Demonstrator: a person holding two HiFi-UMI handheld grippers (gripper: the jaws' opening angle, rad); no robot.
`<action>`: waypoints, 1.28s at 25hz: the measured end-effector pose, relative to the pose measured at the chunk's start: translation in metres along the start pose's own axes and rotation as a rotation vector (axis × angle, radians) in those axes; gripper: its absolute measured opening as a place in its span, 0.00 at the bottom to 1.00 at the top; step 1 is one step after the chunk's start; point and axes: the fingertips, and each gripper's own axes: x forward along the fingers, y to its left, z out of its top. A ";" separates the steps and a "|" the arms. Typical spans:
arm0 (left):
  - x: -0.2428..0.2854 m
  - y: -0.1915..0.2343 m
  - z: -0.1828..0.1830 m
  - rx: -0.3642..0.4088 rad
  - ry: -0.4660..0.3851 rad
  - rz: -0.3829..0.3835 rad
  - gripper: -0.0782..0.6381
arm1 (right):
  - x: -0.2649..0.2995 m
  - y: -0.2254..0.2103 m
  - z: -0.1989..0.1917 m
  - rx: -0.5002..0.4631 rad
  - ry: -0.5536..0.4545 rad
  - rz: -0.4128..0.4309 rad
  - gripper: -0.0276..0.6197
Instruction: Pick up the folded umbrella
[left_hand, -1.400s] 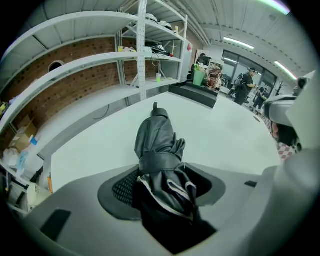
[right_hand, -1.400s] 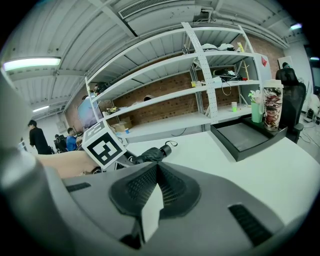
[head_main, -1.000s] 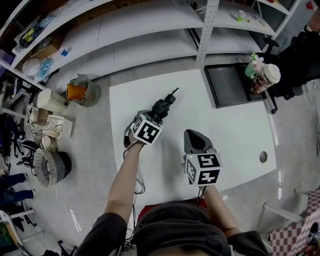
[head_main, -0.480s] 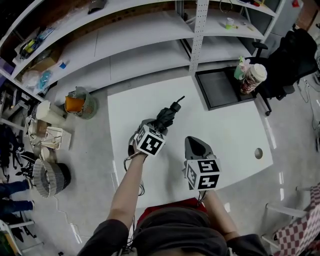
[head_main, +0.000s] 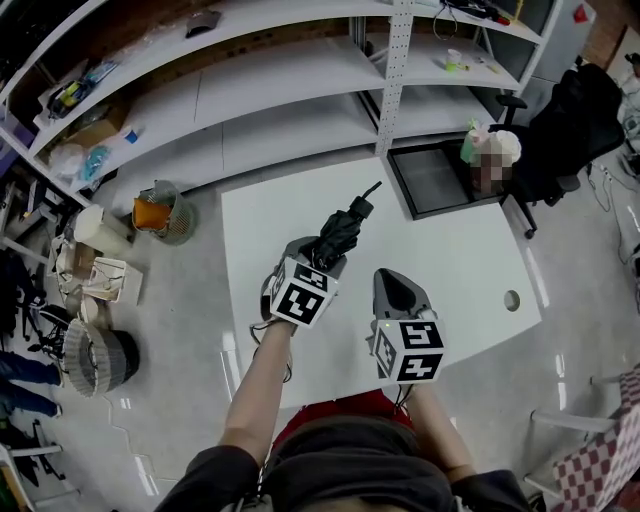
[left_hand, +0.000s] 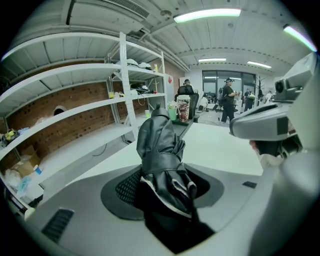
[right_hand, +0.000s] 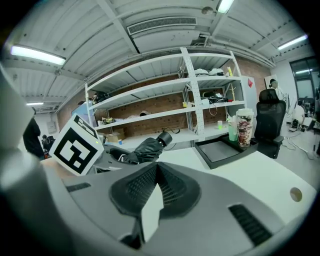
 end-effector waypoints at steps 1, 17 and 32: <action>-0.007 -0.001 0.005 -0.003 -0.019 0.004 0.43 | -0.004 0.002 0.003 -0.006 -0.011 -0.001 0.07; -0.120 -0.005 0.051 -0.026 -0.243 0.114 0.43 | -0.037 0.040 0.051 -0.046 -0.141 0.065 0.07; -0.197 0.005 0.029 -0.139 -0.333 0.221 0.43 | -0.045 0.110 0.059 -0.102 -0.175 0.212 0.07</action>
